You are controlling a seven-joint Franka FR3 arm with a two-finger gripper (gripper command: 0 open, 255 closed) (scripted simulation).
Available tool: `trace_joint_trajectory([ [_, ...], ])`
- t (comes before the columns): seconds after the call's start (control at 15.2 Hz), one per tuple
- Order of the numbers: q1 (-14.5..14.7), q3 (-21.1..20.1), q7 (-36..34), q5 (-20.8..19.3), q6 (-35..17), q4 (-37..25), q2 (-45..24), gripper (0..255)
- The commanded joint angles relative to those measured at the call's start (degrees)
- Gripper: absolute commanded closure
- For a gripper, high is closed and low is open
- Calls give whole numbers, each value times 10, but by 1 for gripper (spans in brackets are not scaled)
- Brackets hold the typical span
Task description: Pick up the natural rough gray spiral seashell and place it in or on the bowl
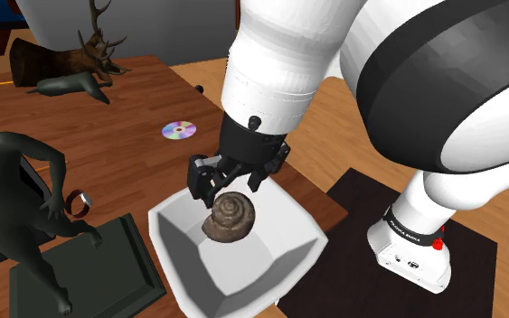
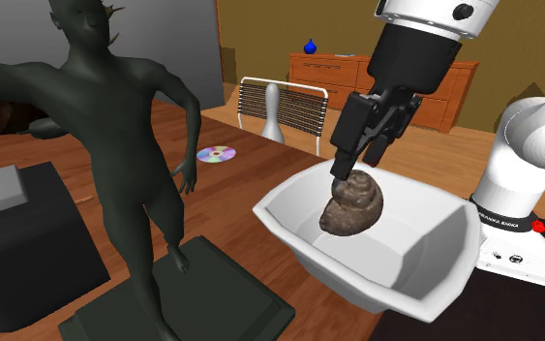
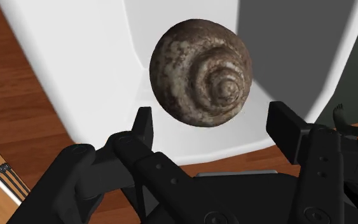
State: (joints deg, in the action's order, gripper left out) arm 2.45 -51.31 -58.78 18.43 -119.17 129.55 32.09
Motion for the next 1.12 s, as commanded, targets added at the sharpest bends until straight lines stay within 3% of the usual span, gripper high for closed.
trace_joint_trajectory([
  [0.0,0,0,0,0,0,0,0,0],
  [0.26,0,0,0,0,0,0,0,0],
  [0.53,14,34,3,-2,76,-50,24,0],
  [1.06,14,34,3,-2,76,-50,24,0],
])
